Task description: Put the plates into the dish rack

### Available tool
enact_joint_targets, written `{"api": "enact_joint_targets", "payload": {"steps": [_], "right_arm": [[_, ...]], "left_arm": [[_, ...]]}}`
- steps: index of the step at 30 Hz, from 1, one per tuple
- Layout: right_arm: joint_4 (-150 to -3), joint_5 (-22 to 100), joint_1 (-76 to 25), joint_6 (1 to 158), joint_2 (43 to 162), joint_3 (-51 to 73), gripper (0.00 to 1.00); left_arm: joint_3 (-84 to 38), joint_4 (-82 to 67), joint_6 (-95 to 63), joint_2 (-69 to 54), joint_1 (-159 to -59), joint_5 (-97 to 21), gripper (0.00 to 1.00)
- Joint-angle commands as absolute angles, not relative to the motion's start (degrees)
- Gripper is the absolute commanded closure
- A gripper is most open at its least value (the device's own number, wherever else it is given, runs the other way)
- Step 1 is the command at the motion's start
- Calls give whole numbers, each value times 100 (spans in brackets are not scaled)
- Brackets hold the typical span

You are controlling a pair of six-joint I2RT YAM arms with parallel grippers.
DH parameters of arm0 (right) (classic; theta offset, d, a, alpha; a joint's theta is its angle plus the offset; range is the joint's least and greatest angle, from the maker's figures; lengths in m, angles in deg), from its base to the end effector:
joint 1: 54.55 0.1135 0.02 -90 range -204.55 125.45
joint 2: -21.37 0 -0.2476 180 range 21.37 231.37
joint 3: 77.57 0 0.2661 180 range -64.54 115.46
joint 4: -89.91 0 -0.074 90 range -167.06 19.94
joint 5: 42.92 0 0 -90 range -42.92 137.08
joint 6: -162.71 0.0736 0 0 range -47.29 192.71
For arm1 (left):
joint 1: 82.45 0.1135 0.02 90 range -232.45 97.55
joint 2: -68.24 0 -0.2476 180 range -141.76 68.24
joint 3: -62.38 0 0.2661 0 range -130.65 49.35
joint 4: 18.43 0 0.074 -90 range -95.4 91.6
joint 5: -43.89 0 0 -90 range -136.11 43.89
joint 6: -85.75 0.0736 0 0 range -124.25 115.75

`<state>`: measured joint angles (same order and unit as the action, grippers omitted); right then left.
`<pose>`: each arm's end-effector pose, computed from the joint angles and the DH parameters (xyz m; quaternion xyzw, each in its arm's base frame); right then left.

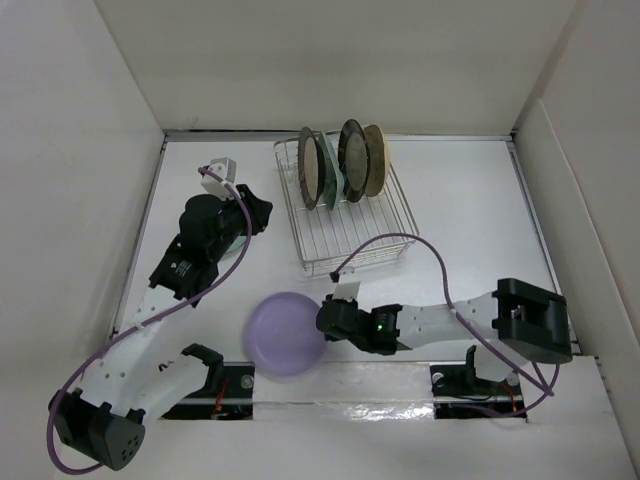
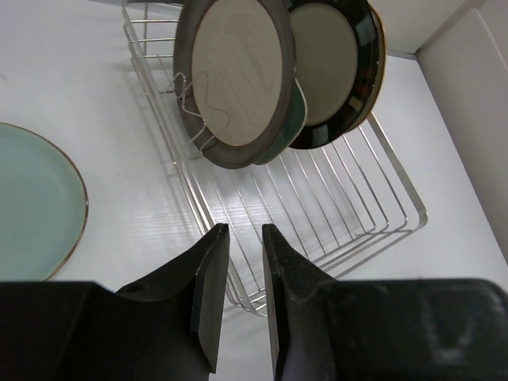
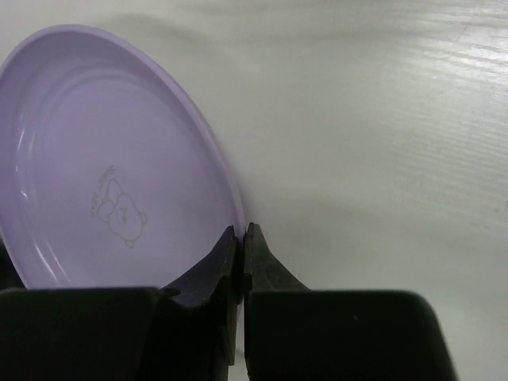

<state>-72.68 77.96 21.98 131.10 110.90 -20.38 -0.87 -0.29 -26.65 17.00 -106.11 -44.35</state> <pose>0.1139 0.3135 0.1141 -0.0522 0.9082 0.2105 0.3580 0.2482 -0.1112 0.3462 0.0184 0.7437 -0.2719 0.6105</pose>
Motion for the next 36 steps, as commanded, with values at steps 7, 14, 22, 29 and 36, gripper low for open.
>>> {"api": "enact_joint_targets", "payload": {"steps": [7,14,22,29,36], "right_arm": [[-5792,8082,2666,10956,9669,-629,100],[-4859,9276,1220,9005,10072,1795,100],[-4138,11140,66,6764,12871,6414,100],[-3822,10818,-286,6997,14002,7977,100],[-3883,10202,-620,7165,13774,7688,100]], "left_arm": [[-417,-12,-2342,2385,-10627,-5954,74],[-374,-100,-2491,2641,-10258,-5525,72],[-198,-135,-2561,2790,-10258,-5235,71],[-198,-399,-2553,2352,-10311,-4253,62],[-830,-505,-2517,1438,-10575,-3660,59]]}}
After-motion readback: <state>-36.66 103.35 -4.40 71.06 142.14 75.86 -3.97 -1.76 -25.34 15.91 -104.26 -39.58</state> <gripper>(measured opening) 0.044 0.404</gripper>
